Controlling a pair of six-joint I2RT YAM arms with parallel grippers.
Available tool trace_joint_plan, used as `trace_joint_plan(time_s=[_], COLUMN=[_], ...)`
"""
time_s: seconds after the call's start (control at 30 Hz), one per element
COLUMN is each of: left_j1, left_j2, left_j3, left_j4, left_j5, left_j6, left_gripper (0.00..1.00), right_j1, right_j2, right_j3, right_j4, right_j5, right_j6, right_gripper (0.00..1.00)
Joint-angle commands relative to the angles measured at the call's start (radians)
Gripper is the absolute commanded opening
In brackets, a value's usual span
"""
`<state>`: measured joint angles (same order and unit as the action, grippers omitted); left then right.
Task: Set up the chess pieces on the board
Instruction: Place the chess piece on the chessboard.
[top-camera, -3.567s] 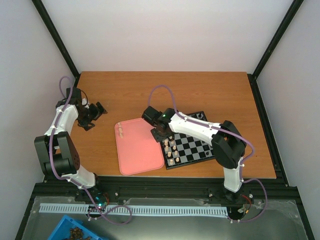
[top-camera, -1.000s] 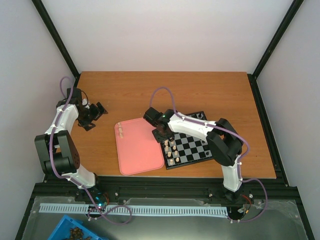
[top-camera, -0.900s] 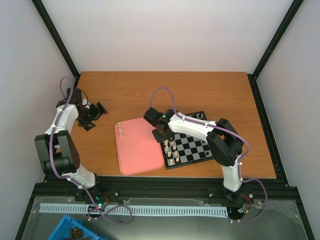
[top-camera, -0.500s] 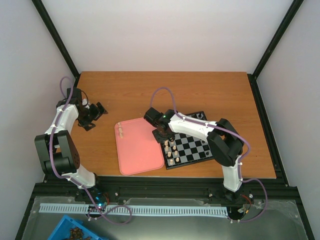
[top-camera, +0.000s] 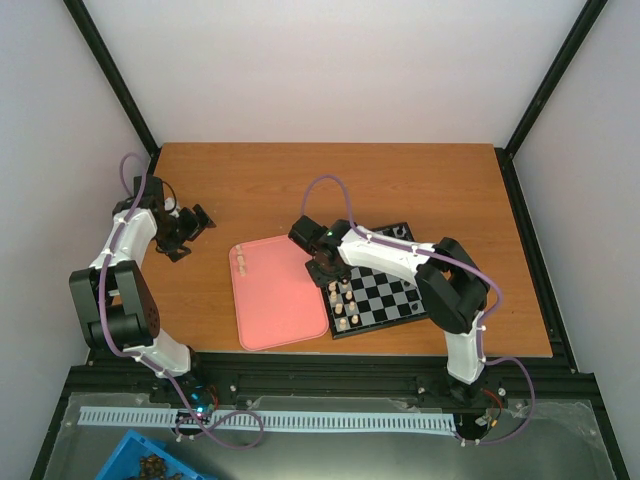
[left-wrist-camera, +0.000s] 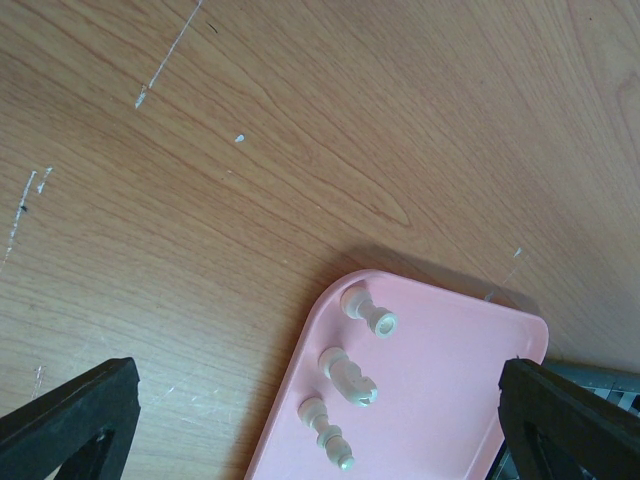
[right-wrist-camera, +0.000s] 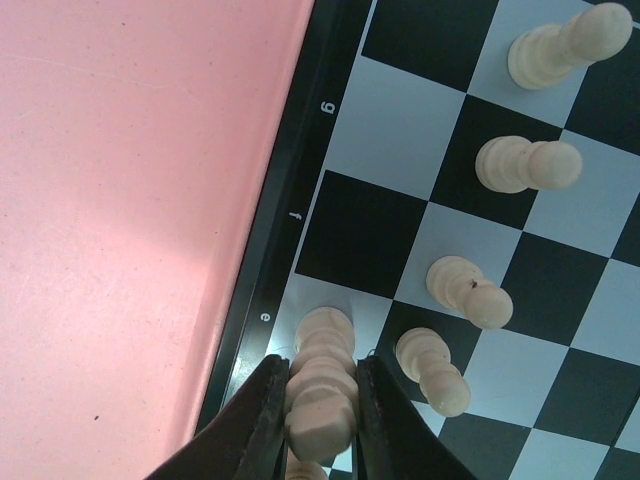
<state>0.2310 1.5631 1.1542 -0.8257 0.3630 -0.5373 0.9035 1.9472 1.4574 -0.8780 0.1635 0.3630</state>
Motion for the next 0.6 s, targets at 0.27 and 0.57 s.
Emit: trace_joint_plan(time_s=[0.27, 0.57], left_j1=[0.004, 0.004], left_j2=[-0.032, -0.041], left_j3=[0.001, -0.002], left_j4=[0.012, 0.011], left_j5=[-0.003, -0.003], left_j6=[0.017, 0.017], left_gripper=[1.0, 1.0], right_j1=[-0.003, 0.001], right_j2=[-0.055, -0.086], right_j3=[-0.003, 0.045], right_j4=[-0.009, -0.037], right_j5=[0.007, 0.02], right_j6=[0.005, 0.0], right_gripper=[0.31, 0.38])
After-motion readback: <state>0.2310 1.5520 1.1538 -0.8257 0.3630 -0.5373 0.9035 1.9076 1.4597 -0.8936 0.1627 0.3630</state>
